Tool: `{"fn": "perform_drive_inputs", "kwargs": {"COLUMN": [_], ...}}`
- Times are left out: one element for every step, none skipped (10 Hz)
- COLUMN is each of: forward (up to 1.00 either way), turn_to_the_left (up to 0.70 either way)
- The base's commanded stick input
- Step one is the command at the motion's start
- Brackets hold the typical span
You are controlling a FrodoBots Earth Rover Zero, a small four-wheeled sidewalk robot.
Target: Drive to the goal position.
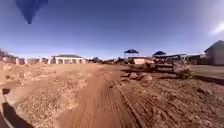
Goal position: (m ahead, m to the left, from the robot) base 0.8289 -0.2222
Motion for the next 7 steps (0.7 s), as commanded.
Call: {"fn": "perform_drive_inputs", "kwargs": {"forward": [0.5, 0.5, 0.5, 0.5, 0.5, 0.5, 0.5], "turn_to_the_left": [0.0, 0.0, 0.0, 0.0, 0.0, 0.0, 0.02]}}
